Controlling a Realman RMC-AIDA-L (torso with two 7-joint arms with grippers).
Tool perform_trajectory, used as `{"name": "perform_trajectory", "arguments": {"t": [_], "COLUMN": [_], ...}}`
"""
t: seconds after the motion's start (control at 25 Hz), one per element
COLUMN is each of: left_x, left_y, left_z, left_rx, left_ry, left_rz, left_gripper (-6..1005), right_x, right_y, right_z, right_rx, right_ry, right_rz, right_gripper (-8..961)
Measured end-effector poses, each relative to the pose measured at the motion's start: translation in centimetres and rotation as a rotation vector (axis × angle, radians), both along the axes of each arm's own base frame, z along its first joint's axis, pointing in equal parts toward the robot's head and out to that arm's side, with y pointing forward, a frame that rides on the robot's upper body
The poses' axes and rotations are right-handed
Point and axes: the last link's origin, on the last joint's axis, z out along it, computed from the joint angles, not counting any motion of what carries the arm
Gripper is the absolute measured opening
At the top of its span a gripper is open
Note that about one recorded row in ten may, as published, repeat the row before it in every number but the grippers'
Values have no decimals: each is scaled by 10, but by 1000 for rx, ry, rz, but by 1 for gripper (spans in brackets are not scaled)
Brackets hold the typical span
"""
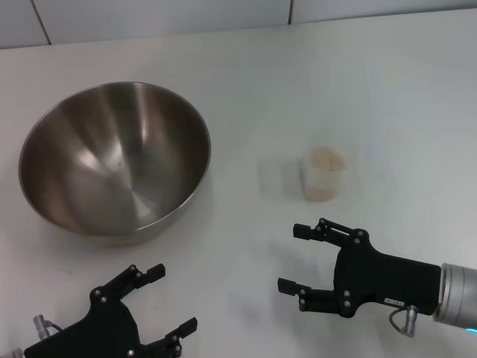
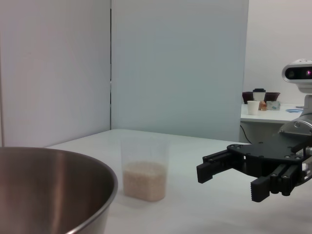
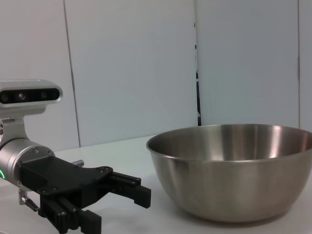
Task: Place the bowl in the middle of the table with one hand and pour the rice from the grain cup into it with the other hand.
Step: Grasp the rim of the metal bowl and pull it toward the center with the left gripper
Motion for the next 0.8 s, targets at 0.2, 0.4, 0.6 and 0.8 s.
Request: {"name": "perform_trajectory", "arguments": {"t": [0.2,0.4,0.6,0.8], "left_x": [0,4,10,2], "left_y": [0,-4,3,37], "left_z": [0,4,49,96], "left_rx": [0,9,206,235], "left_ry": [0,-41,-205,-265], "left_rz": [1,-21,-30,91], "left_gripper": [860,861,861,862], "right_x": [0,0,0,0], "right_y": [0,-1,-1,-1], "right_z": [0,0,0,-1], "right_rx": [1,2,2,1], "right_ry": [0,2,0,0], "right_rz": [1,1,0,0], "right_gripper": [832,831,831,832]}}
